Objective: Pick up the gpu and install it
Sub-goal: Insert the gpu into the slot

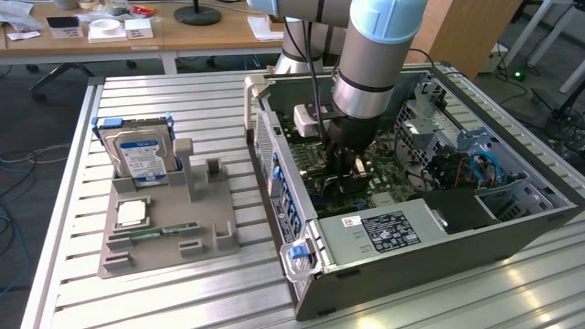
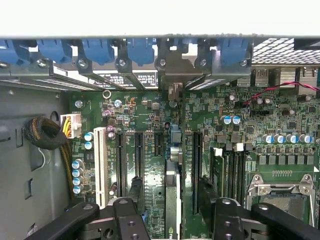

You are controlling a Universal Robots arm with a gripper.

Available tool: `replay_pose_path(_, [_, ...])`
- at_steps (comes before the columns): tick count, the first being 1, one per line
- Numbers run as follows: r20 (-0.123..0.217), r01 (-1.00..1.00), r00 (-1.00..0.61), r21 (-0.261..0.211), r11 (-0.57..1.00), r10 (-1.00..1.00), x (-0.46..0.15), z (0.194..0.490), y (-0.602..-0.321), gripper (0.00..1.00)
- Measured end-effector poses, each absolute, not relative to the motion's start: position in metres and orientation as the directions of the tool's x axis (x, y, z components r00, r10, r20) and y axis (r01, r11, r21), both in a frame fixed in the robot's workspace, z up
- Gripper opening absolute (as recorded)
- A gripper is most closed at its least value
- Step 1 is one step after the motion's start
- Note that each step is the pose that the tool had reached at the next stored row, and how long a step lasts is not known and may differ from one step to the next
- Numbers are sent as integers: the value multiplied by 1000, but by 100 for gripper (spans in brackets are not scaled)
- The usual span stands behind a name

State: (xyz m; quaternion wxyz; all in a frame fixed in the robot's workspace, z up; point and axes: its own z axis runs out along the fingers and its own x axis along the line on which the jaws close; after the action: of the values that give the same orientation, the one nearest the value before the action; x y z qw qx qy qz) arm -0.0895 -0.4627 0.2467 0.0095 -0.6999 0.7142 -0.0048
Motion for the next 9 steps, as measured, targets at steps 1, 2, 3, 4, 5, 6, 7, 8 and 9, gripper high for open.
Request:
replay_pose_path(1, [-7, -1000, -20, -20, 20, -1000, -90, 248, -463, 56])
replay_pose_path(2, [-7, -1000, -20, -20, 20, -1000, -89, 249, -463, 56])
replay_pose_path(3, [-7, -1000, -20, -20, 20, -1000, -89, 251, -463, 56])
replay_pose_path(4, [-7, -1000, -20, -20, 20, -1000, -89, 255, -463, 56])
replay_pose_path(5, [-7, -1000, -20, -20, 20, -1000, -90, 258, -463, 56])
replay_pose_path(6, [-7, -1000, -20, -20, 20, -1000, -90, 262, -463, 56])
replay_pose_path(7, [-7, -1000, -20, -20, 20, -1000, -89, 267, -463, 56])
replay_pose_path(8, [-7, -1000, -20, -20, 20, -1000, -89, 271, -463, 56])
replay_pose_path(9, [-7, -1000, -20, -20, 20, -1000, -89, 275, -463, 56])
